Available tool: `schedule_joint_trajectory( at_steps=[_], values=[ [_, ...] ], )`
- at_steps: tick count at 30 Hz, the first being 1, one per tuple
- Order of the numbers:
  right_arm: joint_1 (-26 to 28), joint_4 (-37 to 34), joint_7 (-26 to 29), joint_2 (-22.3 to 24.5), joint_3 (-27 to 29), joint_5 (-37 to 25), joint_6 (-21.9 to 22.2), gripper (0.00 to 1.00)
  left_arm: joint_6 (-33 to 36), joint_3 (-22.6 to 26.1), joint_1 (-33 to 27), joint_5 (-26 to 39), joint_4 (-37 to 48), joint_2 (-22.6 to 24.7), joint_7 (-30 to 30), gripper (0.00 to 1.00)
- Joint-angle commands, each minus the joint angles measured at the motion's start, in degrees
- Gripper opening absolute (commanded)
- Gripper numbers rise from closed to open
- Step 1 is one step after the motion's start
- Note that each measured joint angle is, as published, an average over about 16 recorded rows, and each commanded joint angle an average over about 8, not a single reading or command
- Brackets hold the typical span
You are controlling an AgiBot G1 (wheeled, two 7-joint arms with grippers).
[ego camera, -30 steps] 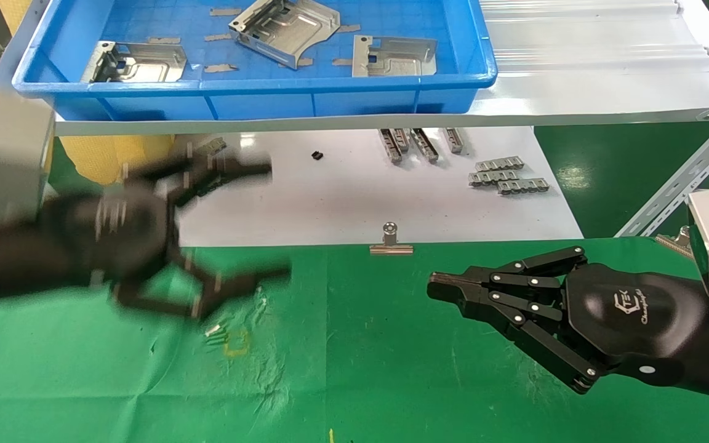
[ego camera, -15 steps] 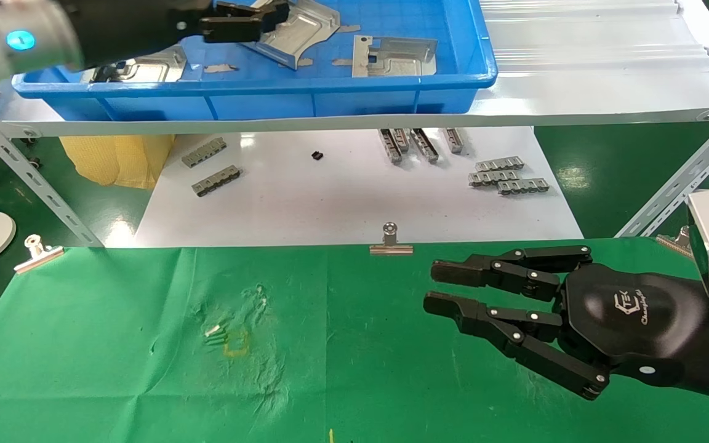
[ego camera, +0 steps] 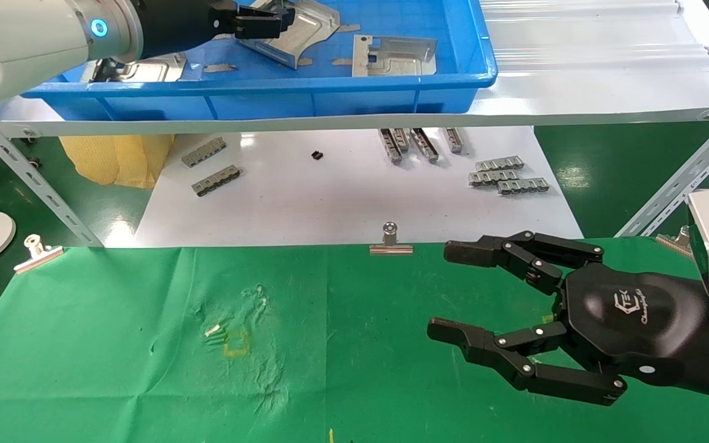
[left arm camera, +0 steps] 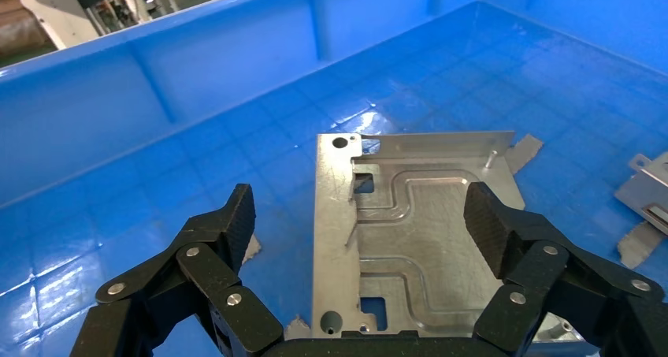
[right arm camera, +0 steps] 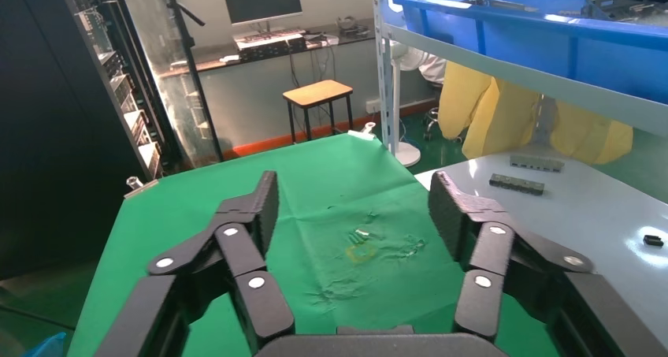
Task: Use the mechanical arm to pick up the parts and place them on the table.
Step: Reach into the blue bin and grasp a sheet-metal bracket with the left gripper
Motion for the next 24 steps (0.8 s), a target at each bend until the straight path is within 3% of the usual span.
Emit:
schedule_joint_trajectory(
  at_steps=[1, 24],
  values=[
    [0.00, 0.00, 0.00, 0.00, 0.00, 0.00, 0.00, 1.00, -0.72, 0.26, -0.41, 0.36, 0.89, 0.54, -0.60, 0.00],
    [0.00, 0.00, 0.00, 0.00, 0.00, 0.00, 0.00, 1.00, -2.24, 2.20, 0.25, 2.69, -0.14, 0.67, -5.74, 0.00]
  ],
)
